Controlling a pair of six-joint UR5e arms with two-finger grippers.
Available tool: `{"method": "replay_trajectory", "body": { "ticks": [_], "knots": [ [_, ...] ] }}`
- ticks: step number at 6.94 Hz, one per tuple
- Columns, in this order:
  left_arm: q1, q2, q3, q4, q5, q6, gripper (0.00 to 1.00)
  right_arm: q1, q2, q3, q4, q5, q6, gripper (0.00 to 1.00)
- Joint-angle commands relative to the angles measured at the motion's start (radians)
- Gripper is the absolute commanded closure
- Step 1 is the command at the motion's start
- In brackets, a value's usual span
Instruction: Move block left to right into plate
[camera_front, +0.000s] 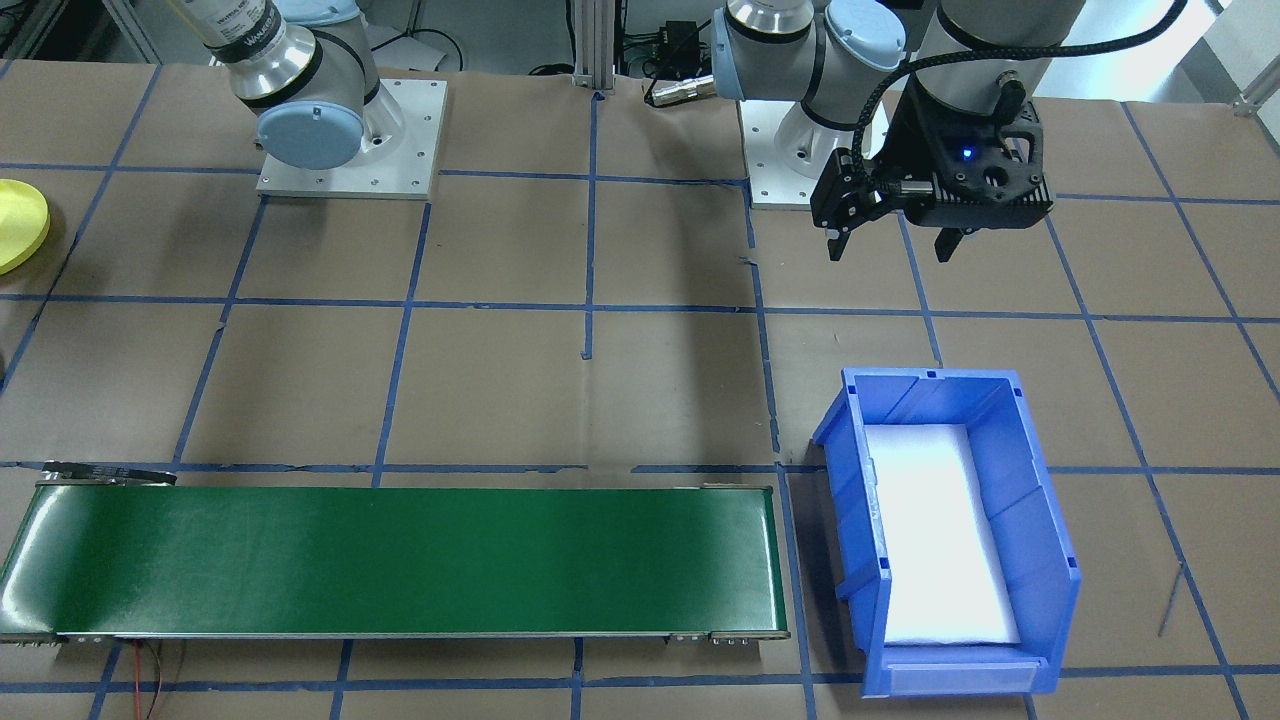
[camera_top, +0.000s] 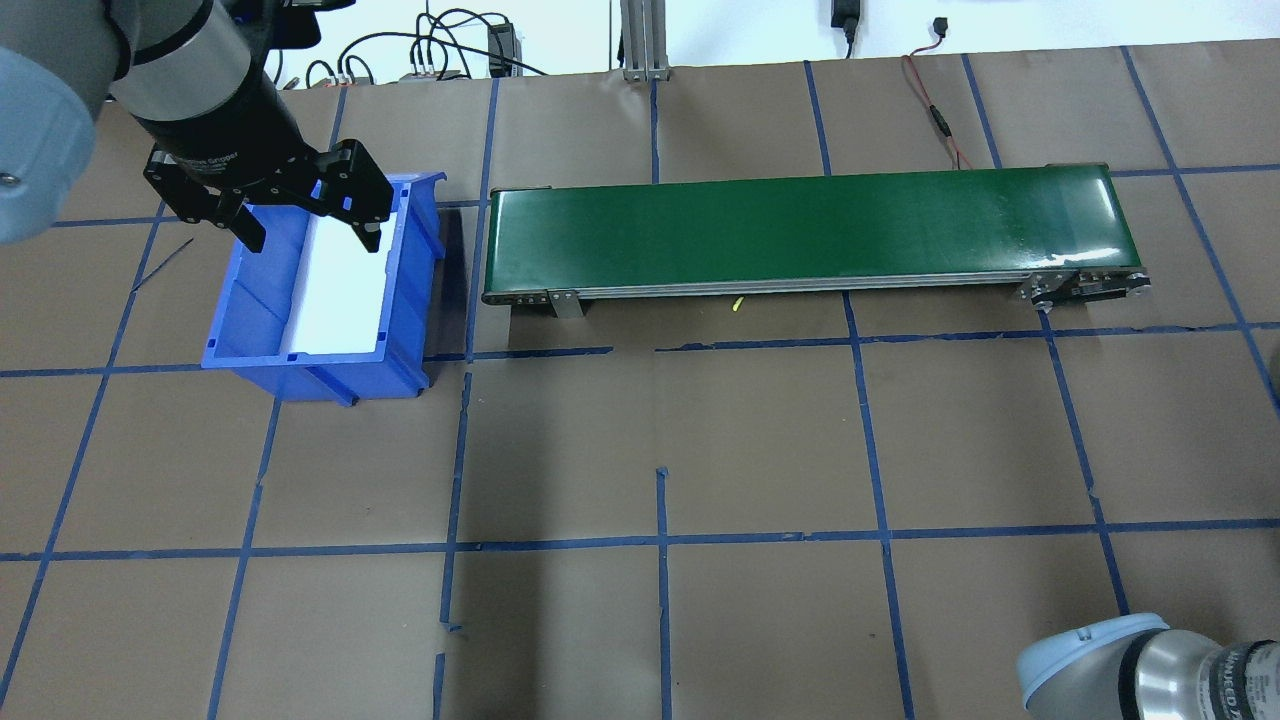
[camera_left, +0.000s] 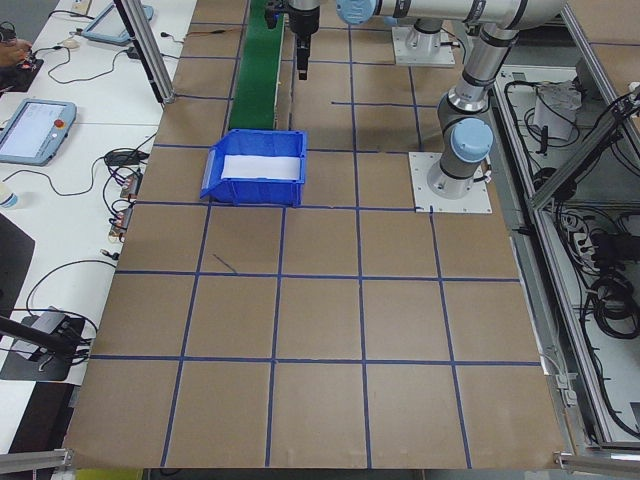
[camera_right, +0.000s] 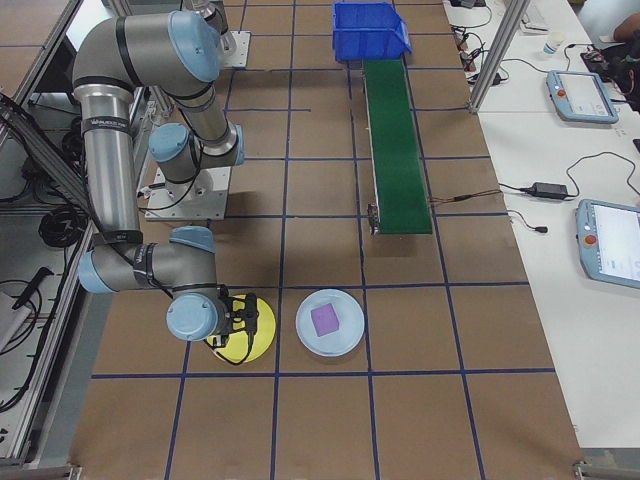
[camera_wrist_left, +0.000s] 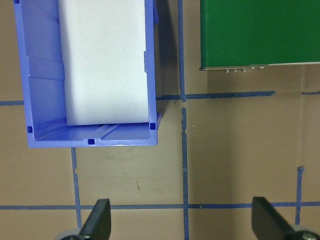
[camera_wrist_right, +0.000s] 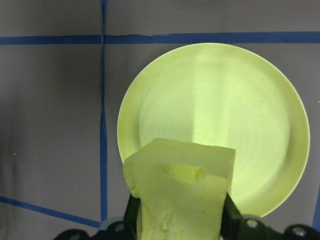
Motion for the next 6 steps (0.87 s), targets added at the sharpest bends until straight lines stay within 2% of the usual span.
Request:
{"method": "replay_trajectory", "body": {
  "ticks": [1, 2, 6],
  "knots": [
    [-0.001, 0.0, 0.0, -0.001, 0.002, 0.0, 0.0, -0.004, 0.029, 0.029, -0.037, 0.039, 0.001, 0.19],
    [-0.001, 0.0, 0.0, 0.001, 0.002, 0.0, 0.0, -0.004, 0.029, 0.044, -0.075, 0.041, 0.001, 0.16],
    [-0.001, 0.0, 0.0, 0.001, 0.0, 0.0, 0.0, -0.004, 0.032, 0.047, -0.08, 0.041, 0.004, 0.12]
  ]
}}
